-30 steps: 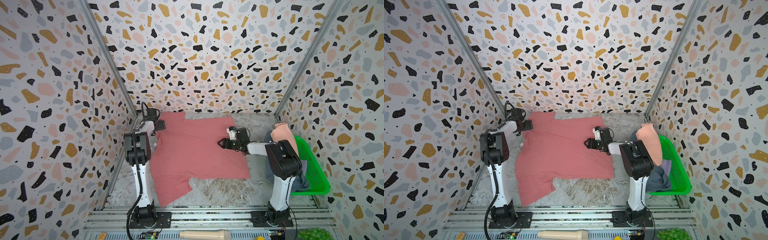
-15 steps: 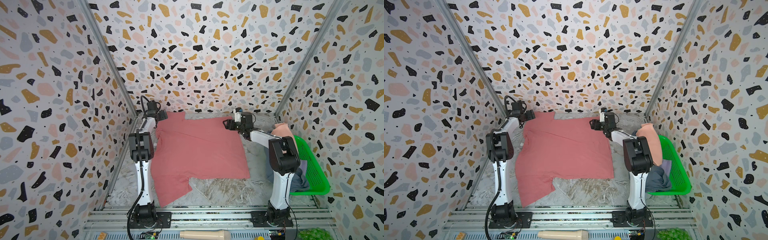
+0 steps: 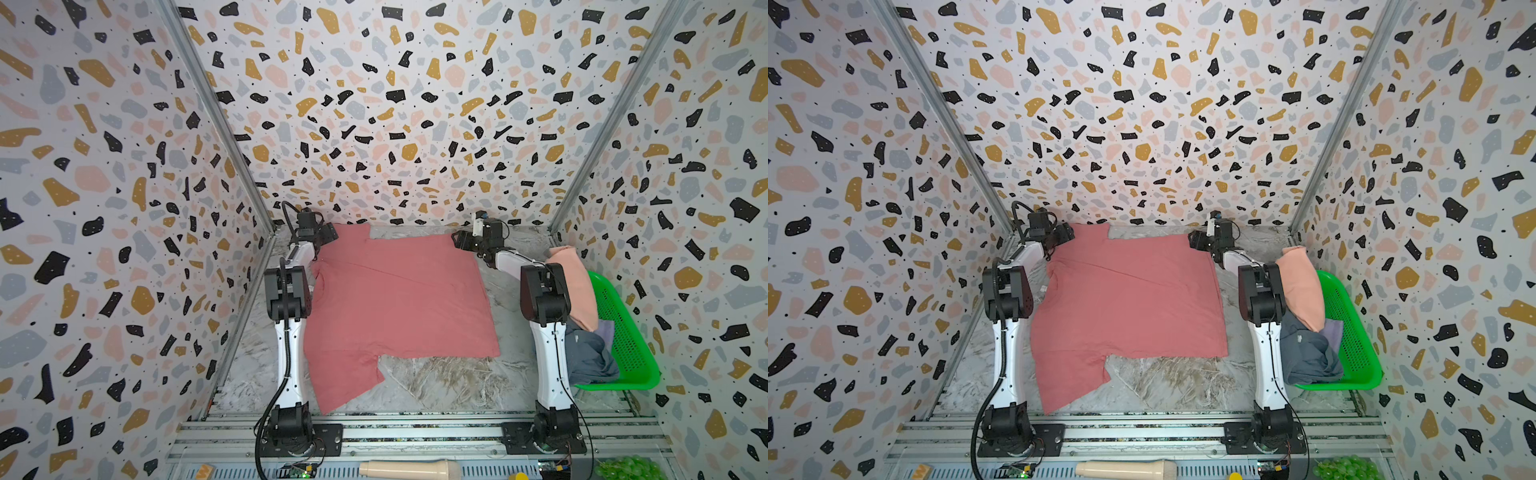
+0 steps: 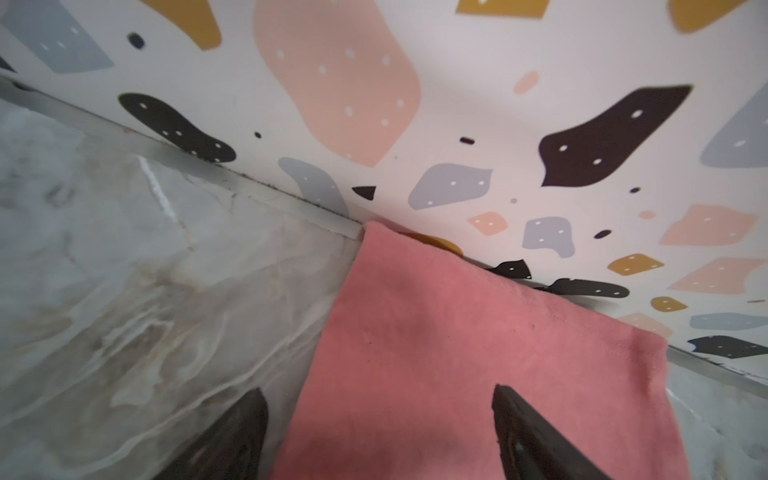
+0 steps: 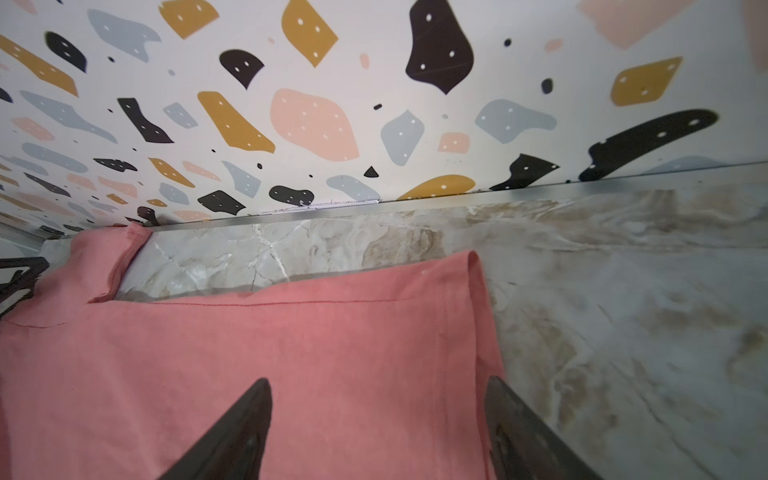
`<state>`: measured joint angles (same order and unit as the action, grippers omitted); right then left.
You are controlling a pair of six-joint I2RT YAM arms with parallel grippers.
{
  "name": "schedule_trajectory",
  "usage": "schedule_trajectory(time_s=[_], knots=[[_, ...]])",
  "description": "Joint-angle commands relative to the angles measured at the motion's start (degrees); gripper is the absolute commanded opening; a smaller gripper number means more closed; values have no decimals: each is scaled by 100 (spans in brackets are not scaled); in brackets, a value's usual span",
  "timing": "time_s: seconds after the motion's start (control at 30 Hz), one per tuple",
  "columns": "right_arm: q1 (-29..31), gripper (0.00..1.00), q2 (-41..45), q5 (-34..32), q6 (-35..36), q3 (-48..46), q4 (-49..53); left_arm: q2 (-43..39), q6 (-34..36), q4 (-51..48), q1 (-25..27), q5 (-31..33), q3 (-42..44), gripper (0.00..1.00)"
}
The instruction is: Fold and stack the t-shirts
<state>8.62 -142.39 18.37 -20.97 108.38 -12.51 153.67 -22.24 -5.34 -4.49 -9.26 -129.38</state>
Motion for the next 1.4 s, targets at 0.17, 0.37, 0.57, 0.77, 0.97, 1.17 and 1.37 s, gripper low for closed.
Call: schedule_trajectory(time_s=[0.17, 0.37, 0.57, 0.77, 0.97, 1.17, 1.37], knots=[[-80, 81, -698, 69, -318, 1475, 882, 162, -455, 599, -8, -1027, 50, 54], [-96, 80, -1303, 203, -357, 2552, 1335, -146, -406, 821, -5, -1240, 562, 27], [-130, 73, -1496, 449, -922, 2661, 1380, -393, -387, 820, -8, -1398, 759, 22], [-71, 41, -1819, 652, -1219, 3132, 1748, -657, -397, 1000, -8, -1481, 1126, 19], [-68, 9, -1425, 246, -1208, 2547, 1322, -702, -352, 995, -8, -1477, 1133, 11], [-54, 0, -847, 304, -704, 1984, 405, -510, -333, 972, -34, -1462, 617, 0], [-10, 0, -248, 352, -161, 1602, 79, -618, -185, 1021, -52, -1478, 363, 0]])
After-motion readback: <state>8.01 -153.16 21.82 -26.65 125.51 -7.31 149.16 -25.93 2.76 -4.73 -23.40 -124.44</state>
